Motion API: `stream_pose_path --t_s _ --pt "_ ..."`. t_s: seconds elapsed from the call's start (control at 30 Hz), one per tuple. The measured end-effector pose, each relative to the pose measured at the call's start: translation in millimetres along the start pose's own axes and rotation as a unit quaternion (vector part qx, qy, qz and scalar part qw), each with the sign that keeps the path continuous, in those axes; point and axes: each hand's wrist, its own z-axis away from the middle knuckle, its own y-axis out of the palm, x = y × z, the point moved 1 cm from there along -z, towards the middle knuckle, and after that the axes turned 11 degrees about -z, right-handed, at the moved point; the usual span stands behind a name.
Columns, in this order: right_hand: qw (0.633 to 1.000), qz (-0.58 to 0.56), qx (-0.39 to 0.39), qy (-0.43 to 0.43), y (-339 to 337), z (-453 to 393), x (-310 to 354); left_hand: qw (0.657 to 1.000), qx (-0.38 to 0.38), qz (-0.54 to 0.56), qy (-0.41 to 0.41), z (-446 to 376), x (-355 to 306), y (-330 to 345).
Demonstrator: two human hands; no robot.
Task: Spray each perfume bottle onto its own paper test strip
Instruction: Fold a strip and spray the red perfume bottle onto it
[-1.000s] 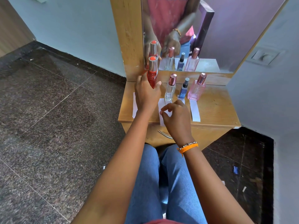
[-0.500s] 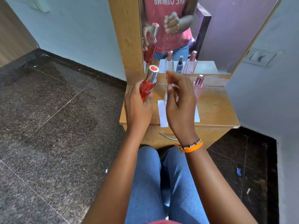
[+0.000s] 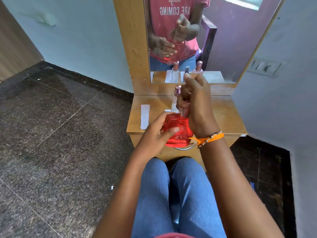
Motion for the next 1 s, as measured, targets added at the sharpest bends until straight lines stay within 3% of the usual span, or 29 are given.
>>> stream_pose_path --t_s 0.07,0.13,0.2,0.27,0.33,0.43,0.53,0.6,0.63,0.7,0.77,0.83,0.93,1.0 --pt "0.993 -0.047 0.052 0.091 -9.9 -2.6 7.2 0.999 0.029 0.035 -0.002 0.4 3.4 1.8" --pt "0.987 -0.064 0.072 0.125 -15.8 -4.7 10.2 0.997 0.032 0.067 -0.009 0.6 5.5 4.7" --pt "0.994 -0.054 0.027 0.089 -18.8 -4.2 8.7 0.998 -0.005 0.064 -0.019 -0.6 4.7 10.2" --pt "0.998 0.024 -0.048 0.012 -17.7 1.1 4.4 0.996 -0.079 -0.048 -0.002 -3.8 0.8 16.8" --pt "0.988 0.096 -0.110 -0.050 -16.2 4.6 -4.3 0.973 -0.150 -0.177 0.018 -5.2 -5.7 21.6" --pt "0.978 0.135 -0.132 -0.092 -19.1 2.6 -5.1 0.971 -0.137 -0.191 0.043 -3.6 -10.8 23.5" --pt "0.998 -0.007 0.006 0.063 -29.3 -6.0 5.9 1.000 -0.015 -0.016 0.009 -2.8 -7.5 17.3" --pt "0.981 -0.048 0.107 0.154 -33.1 -6.9 13.8 0.994 0.040 0.097 -0.024 -2.8 -3.6 13.0" --pt "0.978 -0.049 0.117 0.166 -34.7 -7.8 13.1 0.992 0.043 0.116 -0.034 -2.8 -1.0 13.0" --pt "0.989 -0.025 0.060 0.134 -35.6 -8.6 5.8 0.994 0.010 0.097 -0.042 -2.7 0.9 17.9" --pt "0.997 0.047 -0.046 0.037 -32.1 -7.2 -2.8 0.997 -0.067 -0.032 -0.029 -5.2 0.5 26.3" --pt "0.984 0.121 -0.118 -0.050 -27.4 -5.4 -9.3 0.976 -0.142 -0.163 -0.009 -6.5 -3.6 31.7" --pt "0.981 0.129 -0.124 -0.077 -26.0 -3.3 -4.9 0.989 -0.105 -0.103 0.016 -5.6 -4.1 29.4" --pt "0.997 0.021 -0.068 0.022 -28.4 -3.6 5.1 1.000 -0.022 0.016 -0.009 -3.7 -2.4 22.4"
